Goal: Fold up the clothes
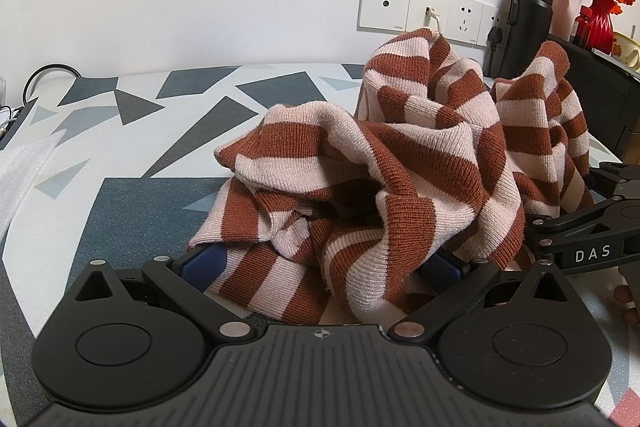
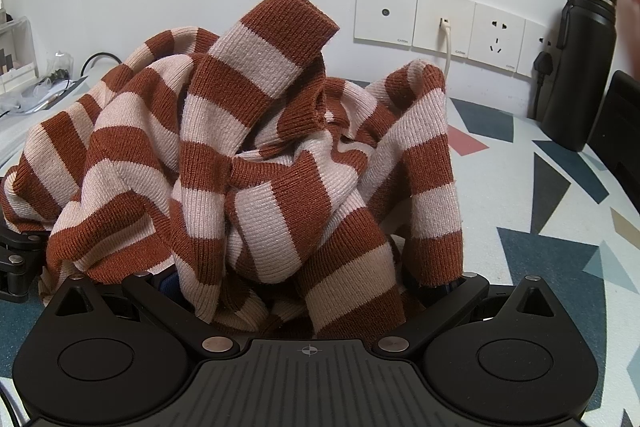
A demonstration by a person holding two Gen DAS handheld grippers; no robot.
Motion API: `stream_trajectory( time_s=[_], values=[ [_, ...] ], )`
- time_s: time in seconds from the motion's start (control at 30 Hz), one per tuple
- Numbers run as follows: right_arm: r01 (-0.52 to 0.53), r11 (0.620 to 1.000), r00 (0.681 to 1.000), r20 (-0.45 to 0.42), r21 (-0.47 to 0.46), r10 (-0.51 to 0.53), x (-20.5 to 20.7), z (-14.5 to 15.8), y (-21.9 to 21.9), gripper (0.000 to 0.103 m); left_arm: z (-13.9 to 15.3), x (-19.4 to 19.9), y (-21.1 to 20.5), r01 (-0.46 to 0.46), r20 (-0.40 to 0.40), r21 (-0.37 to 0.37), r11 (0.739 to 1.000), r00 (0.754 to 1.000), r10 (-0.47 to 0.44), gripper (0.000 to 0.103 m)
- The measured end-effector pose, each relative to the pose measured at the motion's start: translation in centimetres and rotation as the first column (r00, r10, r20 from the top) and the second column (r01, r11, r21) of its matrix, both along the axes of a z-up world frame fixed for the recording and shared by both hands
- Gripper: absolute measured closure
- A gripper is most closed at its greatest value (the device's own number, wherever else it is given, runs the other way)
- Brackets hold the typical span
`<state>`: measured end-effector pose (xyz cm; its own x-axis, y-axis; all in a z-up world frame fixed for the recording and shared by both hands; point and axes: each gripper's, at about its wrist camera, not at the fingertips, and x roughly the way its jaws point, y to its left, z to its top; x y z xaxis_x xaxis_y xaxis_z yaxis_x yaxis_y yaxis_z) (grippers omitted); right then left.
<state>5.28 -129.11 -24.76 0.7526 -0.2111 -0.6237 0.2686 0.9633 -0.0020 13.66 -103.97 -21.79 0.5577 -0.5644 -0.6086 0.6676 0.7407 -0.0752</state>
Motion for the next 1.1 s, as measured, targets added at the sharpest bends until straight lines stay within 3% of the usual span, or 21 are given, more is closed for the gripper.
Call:
stream_trajectory(
  time_s=[1.1],
  values=[
    [0.001, 1.0, 1.0, 0.002, 0.002, -0.001, -0.37, -0.19, 0.12, 0.001, -0.02, 0.04, 0.06, 0.0, 0.0, 0.0, 1.0, 1.0, 0.0, 0.0]
  ],
)
